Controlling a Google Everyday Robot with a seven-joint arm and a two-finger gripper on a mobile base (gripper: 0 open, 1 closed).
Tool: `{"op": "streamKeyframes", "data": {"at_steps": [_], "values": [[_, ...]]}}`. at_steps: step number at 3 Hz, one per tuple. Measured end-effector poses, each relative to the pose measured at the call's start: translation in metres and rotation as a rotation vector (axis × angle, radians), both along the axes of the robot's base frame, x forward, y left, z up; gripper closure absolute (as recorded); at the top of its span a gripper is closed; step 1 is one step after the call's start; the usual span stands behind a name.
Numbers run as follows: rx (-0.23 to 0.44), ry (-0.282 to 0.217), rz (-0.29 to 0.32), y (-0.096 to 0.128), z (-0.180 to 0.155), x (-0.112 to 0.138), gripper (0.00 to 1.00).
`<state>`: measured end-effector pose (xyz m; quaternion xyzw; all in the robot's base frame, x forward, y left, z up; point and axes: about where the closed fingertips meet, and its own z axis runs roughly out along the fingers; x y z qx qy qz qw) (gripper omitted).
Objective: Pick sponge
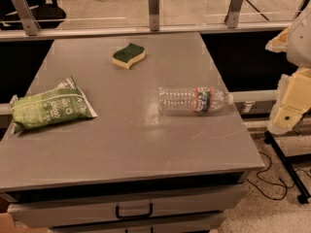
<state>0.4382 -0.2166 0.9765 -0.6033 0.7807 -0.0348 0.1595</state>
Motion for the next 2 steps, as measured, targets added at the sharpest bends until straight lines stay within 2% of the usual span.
{"op": "streamKeyframes", "data": {"at_steps": [1, 2], "values": [[0.000, 0.000, 0.000, 0.000, 0.000, 0.000, 0.00], [0.023, -0.010, 0.045, 0.014, -0.008, 0.030, 0.00]]}}
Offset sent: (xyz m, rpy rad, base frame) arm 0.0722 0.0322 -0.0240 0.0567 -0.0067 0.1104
